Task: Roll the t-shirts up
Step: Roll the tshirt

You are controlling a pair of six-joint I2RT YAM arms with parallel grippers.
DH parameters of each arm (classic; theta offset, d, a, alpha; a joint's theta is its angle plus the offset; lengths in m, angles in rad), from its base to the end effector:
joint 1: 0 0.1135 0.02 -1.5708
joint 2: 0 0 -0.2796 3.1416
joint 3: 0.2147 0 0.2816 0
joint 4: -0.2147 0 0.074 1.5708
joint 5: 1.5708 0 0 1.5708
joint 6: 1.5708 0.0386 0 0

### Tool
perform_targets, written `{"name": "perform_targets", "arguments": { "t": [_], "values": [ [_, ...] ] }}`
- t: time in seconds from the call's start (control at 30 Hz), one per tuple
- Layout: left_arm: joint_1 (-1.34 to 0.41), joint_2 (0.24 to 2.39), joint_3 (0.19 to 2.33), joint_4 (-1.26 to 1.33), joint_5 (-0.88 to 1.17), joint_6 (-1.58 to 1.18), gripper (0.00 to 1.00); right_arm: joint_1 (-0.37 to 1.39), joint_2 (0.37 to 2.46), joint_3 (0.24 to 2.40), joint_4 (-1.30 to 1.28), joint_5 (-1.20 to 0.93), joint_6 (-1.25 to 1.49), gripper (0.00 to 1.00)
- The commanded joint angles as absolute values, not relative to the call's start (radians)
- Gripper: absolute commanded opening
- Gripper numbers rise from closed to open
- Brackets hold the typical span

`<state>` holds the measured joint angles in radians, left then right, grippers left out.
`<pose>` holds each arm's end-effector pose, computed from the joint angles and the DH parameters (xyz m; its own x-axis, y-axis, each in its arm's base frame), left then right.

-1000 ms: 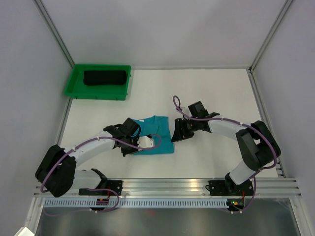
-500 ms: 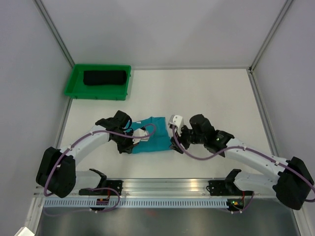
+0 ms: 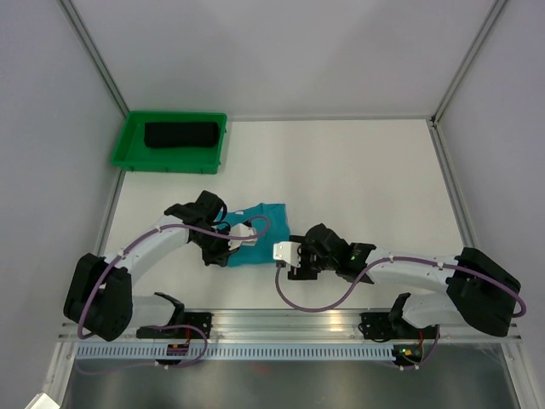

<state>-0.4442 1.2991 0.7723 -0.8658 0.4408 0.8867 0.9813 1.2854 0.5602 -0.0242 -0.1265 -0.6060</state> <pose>0.2026 -0.1147 0.1892 -0.2075 0.8750 -0.4374 0.9775 0.1678 -0.1280 0.1456 0.2265 0.1677 0.1876 -0.7358 -0.6507 -0.9357 0.0677 -0.3464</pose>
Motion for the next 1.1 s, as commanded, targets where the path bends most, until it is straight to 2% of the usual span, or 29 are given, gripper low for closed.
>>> {"name": "perform_targets", "arguments": {
  "t": [0.0, 0.2, 0.27, 0.3, 0.33, 0.43, 0.57, 0.8, 0.97, 1.07],
  "values": [
    [-0.437, 1.302, 0.804, -0.873, 0.491, 0.933, 0.02, 0.991, 1.319, 0.564, 0.13, -0.052, -0.641, 0.73],
    [-0.436, 1.305, 0.801, -0.876, 0.489, 0.933, 0.02, 1.009, 1.419, 0.607, 0.129, -0.095, -0.614, 0.73],
    [-0.428, 1.304, 0.801, -0.877, 0.491, 0.937, 0.02, 1.011, 1.457, 0.644, 0.08, -0.097, -0.611, 0.56],
    [-0.426, 1.304, 0.801, -0.877, 0.486, 0.939, 0.02, 1.011, 1.468, 0.658, 0.057, -0.088, -0.607, 0.45],
    [-0.425, 1.304, 0.799, -0.877, 0.483, 0.942, 0.02, 1.011, 1.483, 0.681, 0.022, -0.08, -0.604, 0.26],
    [-0.419, 1.312, 0.801, -0.891, 0.465, 0.956, 0.02, 1.009, 1.474, 0.731, -0.079, -0.087, -0.574, 0.08],
    [-0.419, 1.316, 0.811, -0.955, 0.46, 0.995, 0.03, 0.999, 1.419, 0.767, -0.21, -0.248, -0.542, 0.0],
    [-0.42, 1.321, 0.88, -1.165, 0.535, 1.098, 0.05, 0.963, 1.459, 0.837, -0.428, -0.55, -0.476, 0.0],
    [-0.417, 1.345, 0.887, -1.246, 0.58, 1.164, 0.04, 0.809, 1.515, 0.862, -0.535, -0.818, -0.495, 0.0],
    [-0.408, 1.402, 0.92, -1.246, 0.627, 1.149, 0.05, 0.767, 1.569, 0.876, -0.525, -0.883, -0.457, 0.0]
  ]
}}
